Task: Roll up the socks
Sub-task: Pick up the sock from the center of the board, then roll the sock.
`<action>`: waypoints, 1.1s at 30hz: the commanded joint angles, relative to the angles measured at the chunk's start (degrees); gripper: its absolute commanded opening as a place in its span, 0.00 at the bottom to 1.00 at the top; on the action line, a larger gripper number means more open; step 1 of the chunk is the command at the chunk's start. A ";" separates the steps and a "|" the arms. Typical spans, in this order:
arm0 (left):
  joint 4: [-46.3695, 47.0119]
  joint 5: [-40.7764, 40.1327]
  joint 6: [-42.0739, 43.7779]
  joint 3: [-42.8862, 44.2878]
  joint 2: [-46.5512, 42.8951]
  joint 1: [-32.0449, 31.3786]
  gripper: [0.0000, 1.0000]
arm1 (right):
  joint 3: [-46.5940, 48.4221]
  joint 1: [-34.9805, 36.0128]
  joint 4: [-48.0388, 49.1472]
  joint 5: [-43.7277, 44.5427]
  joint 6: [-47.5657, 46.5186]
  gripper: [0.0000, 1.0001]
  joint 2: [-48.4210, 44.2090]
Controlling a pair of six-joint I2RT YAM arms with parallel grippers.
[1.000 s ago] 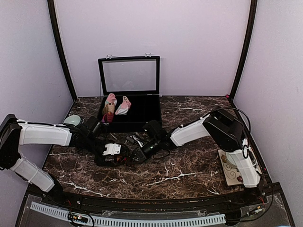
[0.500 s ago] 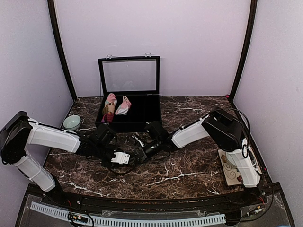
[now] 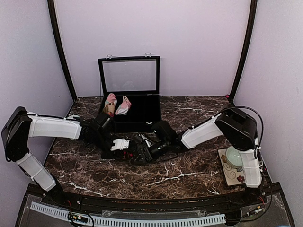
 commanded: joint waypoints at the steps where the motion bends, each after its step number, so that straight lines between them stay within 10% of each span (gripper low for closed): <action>1: -18.74 20.99 -6.96 8.76 -4.32 6.04 0.00 | -10.01 0.03 1.20 13.98 -8.36 0.67 -10.45; 4: -25.92 33.67 -7.95 13.18 -4.38 8.40 0.00 | -13.46 1.24 3.31 21.67 -12.81 0.69 -18.45; 5: -28.16 36.57 -8.13 14.69 -4.07 8.90 0.00 | -14.51 2.17 4.09 25.54 -14.40 0.94 -21.46; 6: -30.29 39.34 -8.26 16.27 -3.68 9.44 0.00 | -15.07 3.41 3.94 30.38 -17.25 0.99 -24.10; 13: -40.09 50.24 -8.03 24.34 0.60 11.98 0.00 | -17.29 6.92 3.34 62.38 -14.19 1.00 -33.27; 19: -45.21 53.87 -6.88 27.48 2.91 12.81 0.00 | -27.67 4.42 25.51 43.45 -14.35 1.00 -39.44; 33: -53.44 57.83 -1.07 29.72 3.51 12.85 0.00 | -4.81 7.86 8.57 14.33 -26.74 0.76 -28.29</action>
